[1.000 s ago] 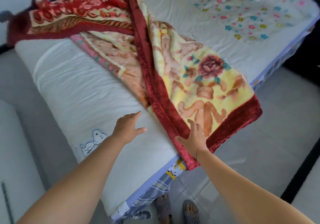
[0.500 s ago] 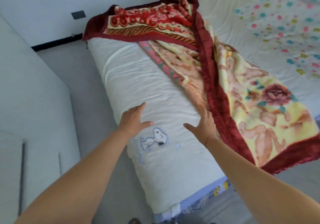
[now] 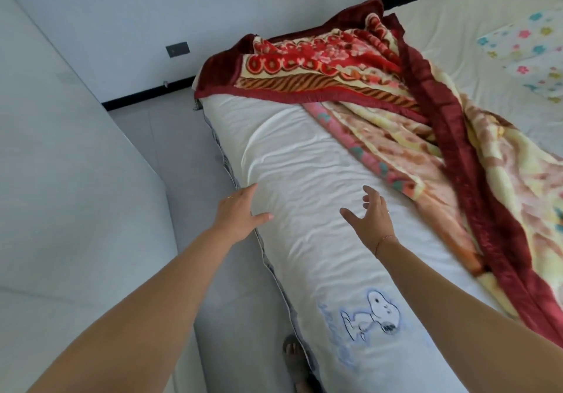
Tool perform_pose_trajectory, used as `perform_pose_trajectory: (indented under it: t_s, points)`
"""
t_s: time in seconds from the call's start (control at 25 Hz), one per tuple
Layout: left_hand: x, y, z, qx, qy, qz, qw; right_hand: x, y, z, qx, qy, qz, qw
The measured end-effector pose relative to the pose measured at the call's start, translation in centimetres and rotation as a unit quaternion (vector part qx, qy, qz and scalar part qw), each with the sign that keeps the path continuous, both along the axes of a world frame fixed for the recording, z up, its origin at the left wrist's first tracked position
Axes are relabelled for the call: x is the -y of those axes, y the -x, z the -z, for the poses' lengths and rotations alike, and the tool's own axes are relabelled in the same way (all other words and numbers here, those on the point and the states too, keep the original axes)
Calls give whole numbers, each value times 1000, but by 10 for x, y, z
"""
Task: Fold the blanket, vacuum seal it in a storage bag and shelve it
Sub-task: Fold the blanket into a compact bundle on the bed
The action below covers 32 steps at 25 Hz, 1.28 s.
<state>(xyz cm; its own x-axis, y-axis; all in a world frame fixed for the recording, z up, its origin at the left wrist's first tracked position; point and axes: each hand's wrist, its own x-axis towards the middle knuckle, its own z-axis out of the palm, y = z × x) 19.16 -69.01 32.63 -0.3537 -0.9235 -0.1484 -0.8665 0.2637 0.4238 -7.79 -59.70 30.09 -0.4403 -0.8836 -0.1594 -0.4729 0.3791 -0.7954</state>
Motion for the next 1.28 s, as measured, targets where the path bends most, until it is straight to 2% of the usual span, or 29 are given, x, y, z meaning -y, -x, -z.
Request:
perform_pose_trajectory:
  t_s: [0.56,0.76,1.0,1.12,1.2,1.28]
  points:
    - [390,-79,11,-13,-19,-15,1000,395,-98,9,56,-20,12,998]
    - [545,-125,35,-57,-68,-54,995,539,-154,30,130,-28,70,989]
    - [720,-145,82,-69,-112,-45,990,696,-200,73,196,-48,131,971]
    - [792,-138,118,-147,-180,-98,968,765,-220,108,259,-70,176,947]
    - [837,-130,150,-196,-238,-187,933,814,-235,135,306,-92,224,921]
    - [872,-123,185,-205,-297,-243,900,853,-249,163,347,-98,276,891]
